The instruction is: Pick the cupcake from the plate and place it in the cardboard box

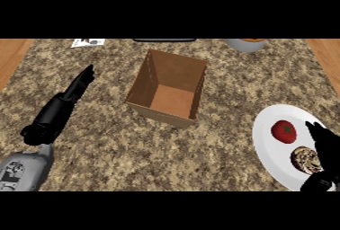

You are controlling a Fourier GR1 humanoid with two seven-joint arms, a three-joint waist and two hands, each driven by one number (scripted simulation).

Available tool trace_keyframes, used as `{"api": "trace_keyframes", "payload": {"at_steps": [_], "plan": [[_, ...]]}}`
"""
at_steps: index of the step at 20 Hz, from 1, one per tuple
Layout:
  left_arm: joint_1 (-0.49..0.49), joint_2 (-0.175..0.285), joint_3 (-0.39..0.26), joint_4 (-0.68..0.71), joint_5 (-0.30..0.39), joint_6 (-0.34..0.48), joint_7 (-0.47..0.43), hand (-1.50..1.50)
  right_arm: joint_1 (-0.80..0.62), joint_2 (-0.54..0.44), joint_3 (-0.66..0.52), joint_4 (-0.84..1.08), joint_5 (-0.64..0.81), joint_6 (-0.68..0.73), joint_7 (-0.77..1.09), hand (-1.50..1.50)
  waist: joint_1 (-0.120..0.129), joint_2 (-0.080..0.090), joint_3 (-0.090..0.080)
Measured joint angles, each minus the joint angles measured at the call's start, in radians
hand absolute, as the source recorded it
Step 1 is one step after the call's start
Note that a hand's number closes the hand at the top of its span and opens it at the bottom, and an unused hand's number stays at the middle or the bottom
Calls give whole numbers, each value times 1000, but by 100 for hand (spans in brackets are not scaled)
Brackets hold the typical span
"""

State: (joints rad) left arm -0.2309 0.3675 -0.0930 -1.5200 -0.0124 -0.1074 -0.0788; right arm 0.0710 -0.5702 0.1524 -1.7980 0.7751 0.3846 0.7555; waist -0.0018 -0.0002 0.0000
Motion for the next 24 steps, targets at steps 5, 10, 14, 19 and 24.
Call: {"api": "trace_keyframes", "payload": {"at_steps": [5, 10, 14, 19, 24], "plan": [[13, -25, 17, -32, -26, -17, 26, 0, 9, 40, -22, 53, 36, -17, -72, -150, 0, 0, 0], [12, -48, 41, -37, -44, -43, 31, 0, 11, 66, -50, 113, 94, -29, -111, -150, 0, 0, 0], [-11, -66, 65, 6, -61, -58, 9, 0, 32, 76, -78, 130, 130, -34, -139, -150, -1, 0, 0], [21, -84, 74, -41, -74, -81, 27, 0, 12, 109, -107, 220, 154, -57, -199, -150, 1, 0, 0], [30, -85, 91, -48, -82, -98, 19, 0, 6, 91, -108, 286, 185, -106, -327, 150, 2, 0, -1]]}}
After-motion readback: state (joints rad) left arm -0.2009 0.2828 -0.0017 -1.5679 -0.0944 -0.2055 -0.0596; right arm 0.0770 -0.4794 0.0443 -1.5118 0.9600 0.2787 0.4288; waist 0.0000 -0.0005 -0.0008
